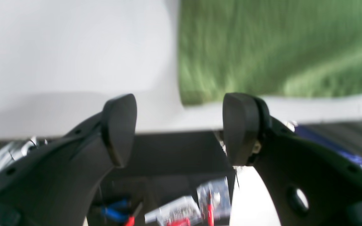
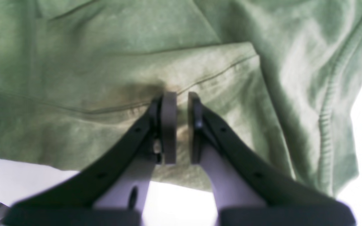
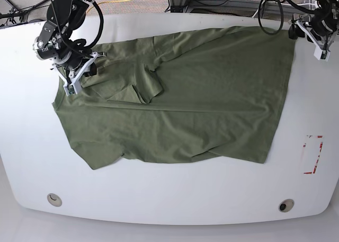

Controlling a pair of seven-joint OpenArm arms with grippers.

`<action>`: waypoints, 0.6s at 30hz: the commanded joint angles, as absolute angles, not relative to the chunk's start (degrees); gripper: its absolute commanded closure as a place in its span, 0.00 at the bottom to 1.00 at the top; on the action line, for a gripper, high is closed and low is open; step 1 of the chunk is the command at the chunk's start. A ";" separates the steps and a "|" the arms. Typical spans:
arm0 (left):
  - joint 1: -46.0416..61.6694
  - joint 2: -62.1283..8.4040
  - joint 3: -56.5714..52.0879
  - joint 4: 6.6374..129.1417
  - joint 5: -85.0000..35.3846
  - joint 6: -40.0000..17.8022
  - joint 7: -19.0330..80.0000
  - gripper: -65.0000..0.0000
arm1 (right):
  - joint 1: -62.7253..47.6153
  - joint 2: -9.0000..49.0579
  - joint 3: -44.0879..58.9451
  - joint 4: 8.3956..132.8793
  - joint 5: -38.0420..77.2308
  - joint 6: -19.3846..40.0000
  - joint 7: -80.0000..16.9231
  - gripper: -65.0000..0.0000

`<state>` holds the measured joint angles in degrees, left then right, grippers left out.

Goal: Fold the T-shirt properly
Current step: 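Grasp the shirt's collar-side corners with both grippers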

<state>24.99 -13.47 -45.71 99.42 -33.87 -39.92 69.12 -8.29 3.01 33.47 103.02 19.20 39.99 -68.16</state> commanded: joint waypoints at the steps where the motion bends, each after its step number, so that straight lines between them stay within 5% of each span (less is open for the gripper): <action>1: 25.19 -14.11 -45.93 97.71 -34.24 -40.00 69.14 0.38 | -7.96 3.65 33.63 104.13 19.82 40.00 -67.38 0.90; 13: 23.69 -14.11 -41.80 94.81 -34.24 -40.00 69.14 0.41 | -8.92 3.65 33.71 104.31 19.91 40.00 -67.38 0.90; 15: 23.69 -13.93 -41.98 94.81 -34.15 -40.00 69.14 0.53 | -8.92 3.47 33.71 104.31 19.91 40.00 -67.38 0.90; 18: 23.69 -13.85 -41.98 94.73 -33.89 -40.00 69.14 0.88 | -9.01 3.38 33.80 104.40 19.91 40.00 -67.38 0.90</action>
